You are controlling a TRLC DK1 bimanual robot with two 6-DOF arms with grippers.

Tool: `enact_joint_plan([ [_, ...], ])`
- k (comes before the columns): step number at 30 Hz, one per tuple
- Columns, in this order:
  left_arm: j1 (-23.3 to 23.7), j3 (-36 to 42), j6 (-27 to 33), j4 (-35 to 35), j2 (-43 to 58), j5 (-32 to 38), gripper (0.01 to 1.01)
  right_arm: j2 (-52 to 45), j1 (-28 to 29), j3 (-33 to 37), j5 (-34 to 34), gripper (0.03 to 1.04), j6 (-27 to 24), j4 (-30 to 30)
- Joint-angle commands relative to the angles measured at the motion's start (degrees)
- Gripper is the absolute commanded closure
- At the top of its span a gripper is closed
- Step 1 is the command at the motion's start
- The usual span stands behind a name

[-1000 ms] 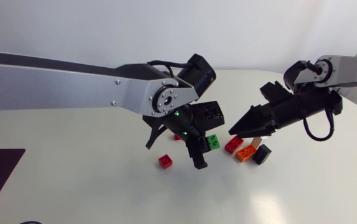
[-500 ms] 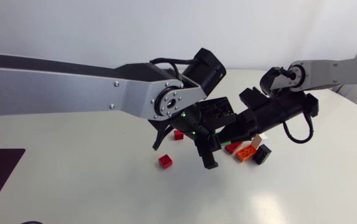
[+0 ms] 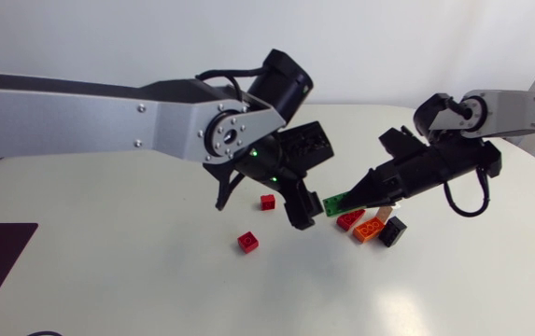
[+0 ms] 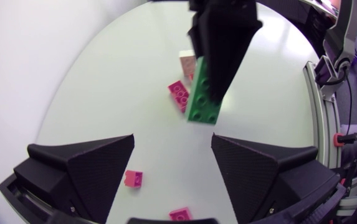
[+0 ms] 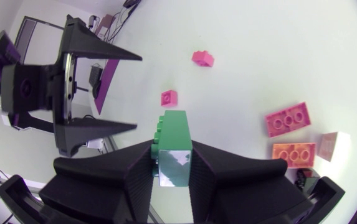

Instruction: Sort duplo bricks by size, large to the right and small to the left

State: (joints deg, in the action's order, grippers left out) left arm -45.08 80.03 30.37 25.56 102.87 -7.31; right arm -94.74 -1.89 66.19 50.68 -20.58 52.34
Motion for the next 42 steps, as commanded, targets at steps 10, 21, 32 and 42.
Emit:
enact_joint_plan([
  [10, 8.3, 7.4, 4.3, 0.4, 13.8, 2.1, 0.072, 6.9, 11.6, -1.7, -9.3, 0.85, -4.9, 0.8],
  [21, 13.7, 12.3, 9.2, 4.6, 19.6, 2.1, 0.103, 10.0, 17.5, -3.8, -12.0, 0.85, -10.0, 2.0],
  [32, 13.2, 13.0, 10.9, 7.5, 21.1, 1.5, 0.120, 8.8, 21.2, -6.4, -16.0, 0.84, -11.7, -0.1],
  [42, 12.6, 13.7, 11.3, 9.9, 22.6, 0.5, 0.134, 7.0, 20.2, -11.2, -28.4, 0.84, -9.7, -9.4],
])
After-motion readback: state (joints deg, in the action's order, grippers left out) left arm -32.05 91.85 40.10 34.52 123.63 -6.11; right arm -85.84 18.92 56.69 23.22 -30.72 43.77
